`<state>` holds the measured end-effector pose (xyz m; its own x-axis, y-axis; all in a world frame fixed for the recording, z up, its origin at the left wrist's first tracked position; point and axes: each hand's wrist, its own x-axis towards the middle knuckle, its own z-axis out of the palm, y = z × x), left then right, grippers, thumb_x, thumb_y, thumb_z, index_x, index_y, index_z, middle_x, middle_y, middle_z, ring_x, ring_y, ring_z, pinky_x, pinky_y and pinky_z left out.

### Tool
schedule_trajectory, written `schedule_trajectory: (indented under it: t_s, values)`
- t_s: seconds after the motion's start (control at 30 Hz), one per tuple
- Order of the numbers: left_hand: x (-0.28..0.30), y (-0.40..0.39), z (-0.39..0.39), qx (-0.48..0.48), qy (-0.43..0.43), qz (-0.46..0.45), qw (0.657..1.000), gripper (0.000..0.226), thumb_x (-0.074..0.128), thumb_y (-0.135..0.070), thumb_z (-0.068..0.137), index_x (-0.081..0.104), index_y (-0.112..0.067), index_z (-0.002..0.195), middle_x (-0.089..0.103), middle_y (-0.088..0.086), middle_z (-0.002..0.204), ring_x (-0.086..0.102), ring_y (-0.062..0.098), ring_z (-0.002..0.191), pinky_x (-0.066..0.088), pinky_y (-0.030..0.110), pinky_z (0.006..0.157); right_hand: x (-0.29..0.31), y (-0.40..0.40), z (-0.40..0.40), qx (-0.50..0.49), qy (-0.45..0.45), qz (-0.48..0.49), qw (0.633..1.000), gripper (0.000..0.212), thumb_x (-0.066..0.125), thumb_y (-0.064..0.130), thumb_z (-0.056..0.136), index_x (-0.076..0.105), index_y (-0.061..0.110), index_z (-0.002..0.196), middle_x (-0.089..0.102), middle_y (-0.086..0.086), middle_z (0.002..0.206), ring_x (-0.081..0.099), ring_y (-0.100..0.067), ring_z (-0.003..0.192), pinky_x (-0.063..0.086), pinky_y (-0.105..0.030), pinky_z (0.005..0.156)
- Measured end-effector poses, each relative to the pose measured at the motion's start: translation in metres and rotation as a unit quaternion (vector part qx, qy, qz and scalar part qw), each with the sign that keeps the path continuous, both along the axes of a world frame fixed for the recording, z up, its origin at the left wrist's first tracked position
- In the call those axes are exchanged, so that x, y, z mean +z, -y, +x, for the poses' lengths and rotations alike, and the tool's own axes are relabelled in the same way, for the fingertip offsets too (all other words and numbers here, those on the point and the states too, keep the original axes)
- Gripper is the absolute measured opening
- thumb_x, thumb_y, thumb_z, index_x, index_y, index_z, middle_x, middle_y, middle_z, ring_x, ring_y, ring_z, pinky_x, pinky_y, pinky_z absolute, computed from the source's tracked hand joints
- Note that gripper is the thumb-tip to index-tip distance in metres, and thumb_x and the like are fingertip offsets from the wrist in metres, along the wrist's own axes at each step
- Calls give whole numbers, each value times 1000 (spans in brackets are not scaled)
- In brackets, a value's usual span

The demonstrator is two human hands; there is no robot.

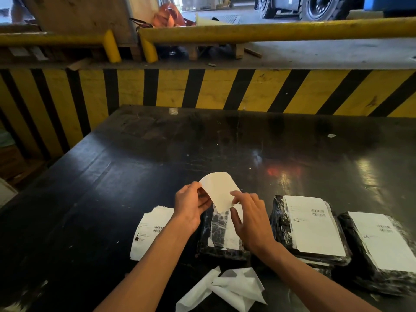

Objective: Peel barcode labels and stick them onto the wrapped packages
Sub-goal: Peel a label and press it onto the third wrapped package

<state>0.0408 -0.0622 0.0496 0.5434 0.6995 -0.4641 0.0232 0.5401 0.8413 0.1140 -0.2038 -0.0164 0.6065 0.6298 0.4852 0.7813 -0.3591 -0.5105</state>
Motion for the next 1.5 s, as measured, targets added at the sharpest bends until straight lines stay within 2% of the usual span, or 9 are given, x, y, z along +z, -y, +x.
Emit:
schedule_trajectory:
  t_s: [0.13, 0.27, 0.43, 0.6, 0.8, 0.93, 1.1, 1.27, 1.5]
  values:
    - [0, -6, -4, 5, 13, -12, 1000, 15, 52, -16, 97, 62, -6, 101, 70, 15, 95, 69, 29, 89, 56, 40, 81, 6, 0, 5, -6, -29, 57, 998, 37, 68, 5, 85, 52, 23, 112, 60, 10, 96, 53, -10, 89, 42, -28, 75]
    - [-10, -20, -11, 43, -7, 10, 999, 52, 45, -57, 95, 65, -10, 90, 71, 11, 89, 69, 27, 89, 53, 44, 84, 15, 0, 12, -14, -133, 77, 988, 28, 64, 11, 90, 49, 29, 107, 52, 18, 95, 51, -9, 88, 43, -21, 72]
    - [-36, -21, -16, -54, -101, 225, 967, 6, 59, -24, 95, 64, -23, 97, 69, 2, 107, 65, 17, 100, 52, 38, 88, 24, 2, 15, 26, -246, 83, 965, 26, 61, 9, 92, 47, 20, 111, 56, 13, 90, 55, -5, 81, 48, -15, 63]
    - [-58, -10, -19, -114, -118, 288, 943, 6, 62, -21, 95, 62, -25, 99, 68, -8, 100, 65, 5, 92, 50, 16, 67, 21, 0, 15, 19, -323, 85, 943, 30, 59, 6, 93, 46, 17, 118, 60, 4, 92, 57, -1, 79, 51, -18, 66]
    - [-76, -13, -24, -167, -153, 322, 919, 17, 67, -21, 91, 57, -27, 104, 70, -3, 92, 70, 8, 86, 54, 17, 63, -2, 4, 21, -29, -423, 39, 905, 60, 60, 4, 91, 31, 22, 140, 58, -1, 81, 56, -9, 69, 49, -21, 60]
    - [-93, -11, -26, -217, -208, 366, 881, 23, 67, -21, 91, 52, -30, 107, 69, -5, 88, 68, 7, 82, 57, 22, 65, -18, 1, 18, -36, -441, -12, 897, 67, 58, -1, 91, 26, 22, 145, 55, 11, 80, 56, -4, 67, 45, -10, 50]
    - [-110, -11, -22, -260, -260, 406, 837, 19, 62, -24, 94, 53, -34, 109, 69, -6, 94, 66, 10, 82, 59, 25, 66, -34, -7, 22, -57, -415, -74, 905, 61, 54, 0, 90, 34, 23, 143, 68, -6, 107, 62, -11, 77, 45, -13, 55]
    - [-119, -18, -9, -254, -264, 423, 829, 24, 60, -23, 96, 57, -32, 118, 70, -2, 99, 64, 11, 81, 50, 18, 57, -45, -20, 29, -75, -391, -113, 910, 50, 53, -1, 92, 44, 18, 137, 63, -8, 124, 62, -20, 98, 51, -22, 71]
    - [-136, -27, 12, -262, -276, 413, 827, 31, 61, -22, 95, 59, -33, 124, 70, -1, 104, 64, 12, 86, 54, 20, 61, -63, -33, 43, -99, -373, -186, 904, 48, 56, 8, 89, 53, 22, 135, 63, -21, 116, 56, -27, 85, 46, -23, 64]
